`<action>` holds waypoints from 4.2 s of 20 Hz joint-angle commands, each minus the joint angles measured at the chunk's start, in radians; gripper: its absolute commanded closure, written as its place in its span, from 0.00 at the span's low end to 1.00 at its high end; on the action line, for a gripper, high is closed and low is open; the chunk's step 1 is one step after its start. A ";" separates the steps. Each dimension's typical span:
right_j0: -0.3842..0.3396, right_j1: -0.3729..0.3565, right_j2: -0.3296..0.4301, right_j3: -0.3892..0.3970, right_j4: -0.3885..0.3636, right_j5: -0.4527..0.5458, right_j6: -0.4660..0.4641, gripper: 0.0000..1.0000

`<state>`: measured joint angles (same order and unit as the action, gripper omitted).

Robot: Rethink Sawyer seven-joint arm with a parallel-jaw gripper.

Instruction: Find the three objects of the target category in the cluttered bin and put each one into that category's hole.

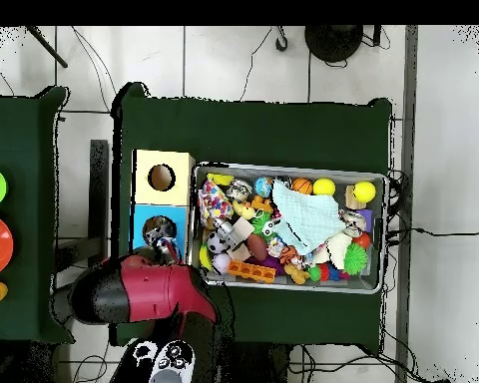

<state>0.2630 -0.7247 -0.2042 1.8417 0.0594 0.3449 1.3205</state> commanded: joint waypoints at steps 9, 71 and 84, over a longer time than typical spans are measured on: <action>0.011 0.077 0.062 0.001 0.075 -0.133 0.284 0.00; -0.525 -0.034 0.233 -0.137 -0.042 0.023 0.011 0.00; -0.691 0.023 0.370 -0.132 -0.197 -0.037 -0.049 0.00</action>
<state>-0.3661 -0.7588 -0.0023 1.7342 -0.0258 0.2635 1.3678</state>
